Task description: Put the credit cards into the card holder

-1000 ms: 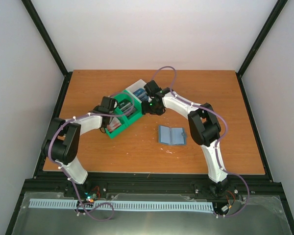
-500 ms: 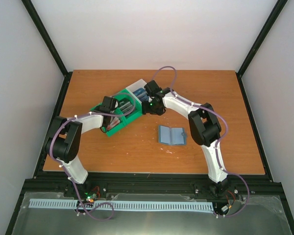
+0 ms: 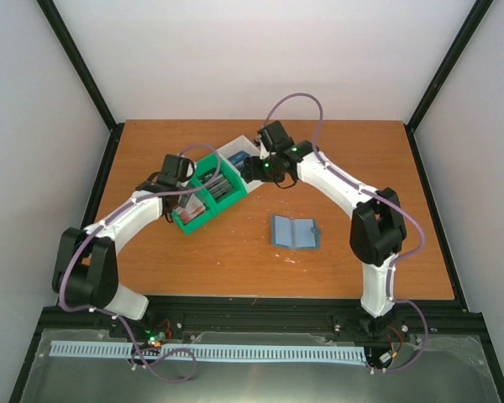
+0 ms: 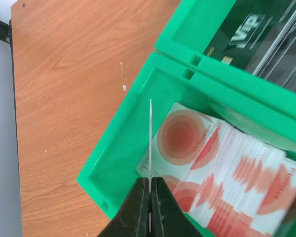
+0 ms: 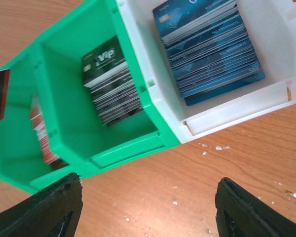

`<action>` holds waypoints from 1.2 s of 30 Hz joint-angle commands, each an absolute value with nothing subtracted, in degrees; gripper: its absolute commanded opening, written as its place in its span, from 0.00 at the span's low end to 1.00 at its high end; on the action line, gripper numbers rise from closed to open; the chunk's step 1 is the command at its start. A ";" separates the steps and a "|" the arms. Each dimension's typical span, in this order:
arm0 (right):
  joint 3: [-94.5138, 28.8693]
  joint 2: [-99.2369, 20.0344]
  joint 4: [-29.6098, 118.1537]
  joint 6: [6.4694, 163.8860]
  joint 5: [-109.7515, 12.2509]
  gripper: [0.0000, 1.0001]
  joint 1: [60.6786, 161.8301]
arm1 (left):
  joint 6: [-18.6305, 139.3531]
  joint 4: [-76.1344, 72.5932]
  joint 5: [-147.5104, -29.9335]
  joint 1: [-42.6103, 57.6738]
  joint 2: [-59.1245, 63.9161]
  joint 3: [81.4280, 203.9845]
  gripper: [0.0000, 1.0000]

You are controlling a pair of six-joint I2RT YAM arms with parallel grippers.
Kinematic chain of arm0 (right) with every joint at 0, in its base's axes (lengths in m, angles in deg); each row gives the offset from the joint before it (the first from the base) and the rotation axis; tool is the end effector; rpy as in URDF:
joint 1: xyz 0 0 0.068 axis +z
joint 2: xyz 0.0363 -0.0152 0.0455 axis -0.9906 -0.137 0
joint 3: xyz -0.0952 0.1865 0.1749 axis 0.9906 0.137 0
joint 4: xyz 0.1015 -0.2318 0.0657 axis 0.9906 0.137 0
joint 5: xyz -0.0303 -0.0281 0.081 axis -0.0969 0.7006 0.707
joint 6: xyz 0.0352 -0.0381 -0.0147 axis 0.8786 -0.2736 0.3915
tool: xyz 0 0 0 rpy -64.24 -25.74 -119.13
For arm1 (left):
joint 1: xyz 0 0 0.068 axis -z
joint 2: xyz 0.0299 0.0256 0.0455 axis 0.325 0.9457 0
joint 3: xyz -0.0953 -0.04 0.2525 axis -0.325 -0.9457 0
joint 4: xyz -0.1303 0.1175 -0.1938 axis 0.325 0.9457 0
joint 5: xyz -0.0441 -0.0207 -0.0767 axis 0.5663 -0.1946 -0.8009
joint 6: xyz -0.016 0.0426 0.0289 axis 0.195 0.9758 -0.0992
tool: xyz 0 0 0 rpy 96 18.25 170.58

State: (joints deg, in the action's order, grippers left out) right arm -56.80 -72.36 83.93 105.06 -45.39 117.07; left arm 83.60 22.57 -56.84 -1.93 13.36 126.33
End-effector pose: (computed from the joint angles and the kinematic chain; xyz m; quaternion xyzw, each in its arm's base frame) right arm 0.3586 0.2590 0.2643 -0.0973 0.9434 0.2339 0.2140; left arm 0.2997 -0.0769 0.2191 0.1667 0.9150 0.1791 0.3208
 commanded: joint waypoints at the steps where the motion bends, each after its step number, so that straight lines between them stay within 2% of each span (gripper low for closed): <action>1: -53.42 -66.78 81.78 104.42 -41.48 0.74 116.04 | 77.22 28.19 -64.04 -2.18 7.07 129.89 0.01; 10: -38.18 -49.85 71.63 106.96 -31.21 0.86 111.23 | 64.07 24.36 -93.10 -2.18 -5.33 133.07 0.01; 13: -34.09 -44.89 68.06 107.65 -26.21 0.91 111.04 | 58.79 19.20 -104.63 -2.18 -8.15 132.78 0.01; 19: -25.46 -35.82 58.74 114.61 -18.15 0.92 111.03 | 43.08 5.39 -126.92 -2.22 -9.02 130.75 0.01; 28: -17.89 -28.25 49.79 125.58 -16.84 0.85 114.20 | 17.27 -16.69 -137.24 -1.92 -12.23 120.62 0.01; 33: -11.83 -24.90 40.46 130.80 -18.31 0.80 118.42 | 13.34 -19.54 -135.59 0.37 -14.64 116.08 0.01; 36: -10.05 -23.89 41.30 130.53 -20.00 0.76 119.91 | 11.53 -22.37 -135.19 1.79 -14.80 113.05 0.01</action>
